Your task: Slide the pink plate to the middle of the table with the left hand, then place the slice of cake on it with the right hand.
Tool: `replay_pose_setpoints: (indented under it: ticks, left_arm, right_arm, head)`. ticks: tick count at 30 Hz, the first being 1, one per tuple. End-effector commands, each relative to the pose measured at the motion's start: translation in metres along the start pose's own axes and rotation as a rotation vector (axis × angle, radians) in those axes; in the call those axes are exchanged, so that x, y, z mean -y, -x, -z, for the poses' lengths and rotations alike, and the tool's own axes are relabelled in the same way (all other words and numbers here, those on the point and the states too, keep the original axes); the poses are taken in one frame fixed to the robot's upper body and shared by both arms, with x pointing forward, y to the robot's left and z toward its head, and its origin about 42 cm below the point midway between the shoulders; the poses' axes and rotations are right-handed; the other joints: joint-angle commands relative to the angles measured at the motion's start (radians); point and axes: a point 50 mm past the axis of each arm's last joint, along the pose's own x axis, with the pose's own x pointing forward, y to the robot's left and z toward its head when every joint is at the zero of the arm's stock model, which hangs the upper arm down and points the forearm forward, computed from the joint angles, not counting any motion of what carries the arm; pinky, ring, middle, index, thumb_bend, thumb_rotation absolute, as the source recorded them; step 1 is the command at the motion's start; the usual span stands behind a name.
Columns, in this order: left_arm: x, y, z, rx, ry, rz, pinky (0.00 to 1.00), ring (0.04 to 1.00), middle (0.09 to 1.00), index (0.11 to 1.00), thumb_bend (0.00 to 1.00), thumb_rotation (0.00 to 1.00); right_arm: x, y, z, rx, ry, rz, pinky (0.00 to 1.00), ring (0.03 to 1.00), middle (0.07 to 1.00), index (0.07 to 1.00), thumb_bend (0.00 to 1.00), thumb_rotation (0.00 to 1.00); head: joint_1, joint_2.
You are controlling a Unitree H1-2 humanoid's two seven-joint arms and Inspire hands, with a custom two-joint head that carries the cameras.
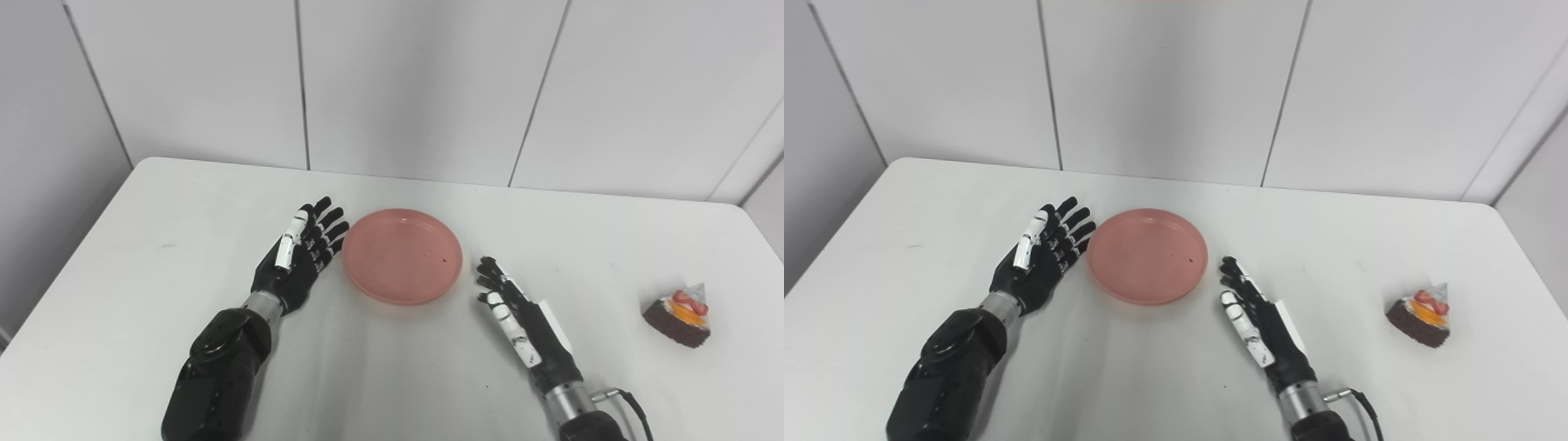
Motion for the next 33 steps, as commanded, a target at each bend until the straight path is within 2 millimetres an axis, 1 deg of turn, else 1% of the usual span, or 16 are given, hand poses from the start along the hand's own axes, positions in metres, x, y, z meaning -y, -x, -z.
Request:
replay_pose_setpoints:
  ticks: [1,2,6,7,13,15,16,17,20,24,27,28,32,33]
  left_arm:
    - [-0.004,0.009,0.019,-0.100,-0.011,-0.007,0.92,0.937,0.953,0.950,0.38,1.00]
    - [-0.002,0.011,0.020,-0.107,-0.015,0.002,0.92,0.937,0.953,0.950,0.38,1.00]
    - [0.003,0.014,0.024,-0.124,-0.013,0.033,0.94,0.951,0.964,0.962,0.38,1.00]
    - [0.004,0.015,0.026,-0.126,-0.011,0.037,0.93,0.945,0.959,0.957,0.38,1.00]
    - [0.005,0.018,0.031,-0.142,-0.023,0.043,0.92,0.941,0.955,0.952,0.39,1.00]
    - [0.005,0.018,0.032,-0.146,-0.025,0.045,0.92,0.942,0.953,0.949,0.40,1.00]
    - [0.005,0.019,0.032,-0.148,-0.025,0.048,0.93,0.947,0.958,0.953,0.40,1.00]
    - [0.005,0.018,0.033,-0.149,-0.026,0.048,0.94,0.949,0.960,0.955,0.40,1.00]
    - [0.005,0.018,0.033,-0.151,-0.032,0.046,0.93,0.947,0.962,0.958,0.40,1.00]
    - [0.005,0.017,0.033,-0.156,-0.024,0.042,0.92,0.944,0.959,0.953,0.39,1.00]
    - [0.004,0.016,0.033,-0.157,-0.025,0.047,0.92,0.943,0.958,0.951,0.39,1.00]
    - [0.003,0.016,0.033,-0.158,-0.026,0.049,0.93,0.945,0.959,0.953,0.39,1.00]
    - [0.002,0.016,0.035,-0.164,-0.022,0.052,0.93,0.946,0.961,0.955,0.40,1.00]
    - [0.002,0.017,0.035,-0.168,-0.024,0.051,0.91,0.939,0.954,0.948,0.40,1.00]
  right_arm:
    - [-0.013,0.002,0.012,-0.062,-0.001,-0.040,0.86,0.904,0.926,0.926,0.28,1.00]
    - [-0.015,0.002,0.012,-0.061,-0.002,-0.036,0.86,0.904,0.926,0.926,0.27,1.00]
    - [-0.017,0.000,0.012,-0.059,-0.004,-0.026,0.85,0.901,0.926,0.927,0.25,1.00]
    - [-0.018,0.000,0.012,-0.058,-0.002,-0.024,0.85,0.899,0.925,0.925,0.25,1.00]
    - [-0.019,-0.002,0.010,-0.067,-0.007,0.003,0.84,0.894,0.920,0.921,0.25,1.00]
    - [-0.018,-0.001,0.009,-0.078,-0.019,0.025,0.85,0.901,0.923,0.921,0.27,1.00]
    - [-0.018,-0.001,0.008,-0.083,-0.029,0.039,0.87,0.917,0.932,0.934,0.27,1.00]
    - [-0.016,0.000,0.007,-0.083,-0.035,0.053,0.88,0.919,0.932,0.936,0.26,1.00]
    - [-0.009,0.002,0.000,-0.081,-0.024,0.105,0.88,0.919,0.931,0.940,0.24,1.00]
    - [0.003,0.000,-0.012,-0.085,0.040,0.173,0.86,0.911,0.930,0.944,0.28,1.00]
    - [0.013,-0.002,-0.021,-0.079,0.109,0.212,0.84,0.898,0.920,0.937,0.29,1.00]
    - [0.017,-0.002,-0.024,-0.076,0.130,0.223,0.84,0.898,0.919,0.938,0.29,1.00]
    - [0.029,-0.004,-0.039,-0.051,0.181,0.259,0.85,0.901,0.922,0.939,0.32,1.00]
    - [0.032,-0.005,-0.043,-0.040,0.194,0.267,0.85,0.911,0.927,0.935,0.34,1.00]
  head:
    - [0.001,0.001]
    - [-0.015,0.005]
    - [-0.029,0.010]
    - [-0.029,0.010]
    - [-0.055,0.021]
    - [-0.055,0.021]
    - [-0.055,0.021]
    - [-0.078,0.024]
    - [-0.078,0.024]
    - [-0.090,0.021]
    - [-0.103,0.021]
    - [-0.118,0.021]
    - [-0.139,0.020]
    - [-0.139,0.020]
